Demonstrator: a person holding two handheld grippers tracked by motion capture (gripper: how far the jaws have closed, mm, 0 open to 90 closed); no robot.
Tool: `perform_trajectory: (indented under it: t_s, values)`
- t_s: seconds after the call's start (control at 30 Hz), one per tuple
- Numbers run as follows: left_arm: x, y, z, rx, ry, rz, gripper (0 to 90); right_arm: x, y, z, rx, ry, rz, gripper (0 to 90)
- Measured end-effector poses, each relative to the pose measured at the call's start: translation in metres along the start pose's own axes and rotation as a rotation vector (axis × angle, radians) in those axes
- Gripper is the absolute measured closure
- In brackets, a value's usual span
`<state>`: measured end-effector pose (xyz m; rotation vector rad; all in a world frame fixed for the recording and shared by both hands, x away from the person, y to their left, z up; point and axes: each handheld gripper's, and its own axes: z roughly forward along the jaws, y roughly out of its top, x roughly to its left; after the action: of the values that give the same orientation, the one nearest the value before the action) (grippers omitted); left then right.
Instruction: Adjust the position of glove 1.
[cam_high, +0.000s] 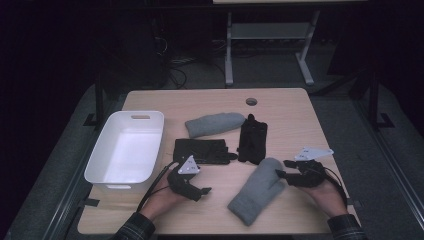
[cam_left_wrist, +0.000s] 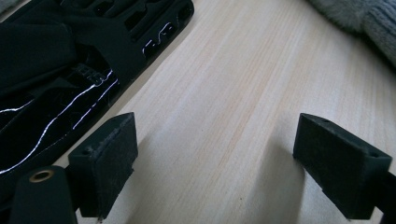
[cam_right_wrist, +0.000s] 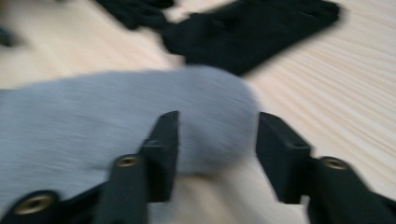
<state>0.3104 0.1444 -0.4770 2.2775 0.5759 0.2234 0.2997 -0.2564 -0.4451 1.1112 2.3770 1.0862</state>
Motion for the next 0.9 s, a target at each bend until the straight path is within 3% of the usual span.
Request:
perform_trajectory:
  t_s: [0.1,0.27,0.5,0.8,0.9]
  values:
    - [0.0,0.001,0.0,0.009,0.003,0.001,14.5,-0.018,-0.011,-0.002,-0.006,-0.031,0.043,35.7]
    - [0.001,0.003,-0.003,0.017,0.005,0.004,23.0,-0.039,-0.025,-0.002,0.009,-0.063,0.105,27.4]
    - [0.004,0.008,-0.006,0.05,0.017,0.018,35.8,-0.045,-0.032,0.003,0.027,-0.086,0.103,21.1]
    - [0.006,0.021,-0.011,0.024,-0.002,0.0,33.2,-0.045,-0.037,0.012,0.031,-0.109,0.086,14.3]
    - [0.009,0.031,-0.016,0.002,-0.008,-0.031,32.8,-0.045,-0.037,0.013,0.026,-0.108,0.088,13.3]
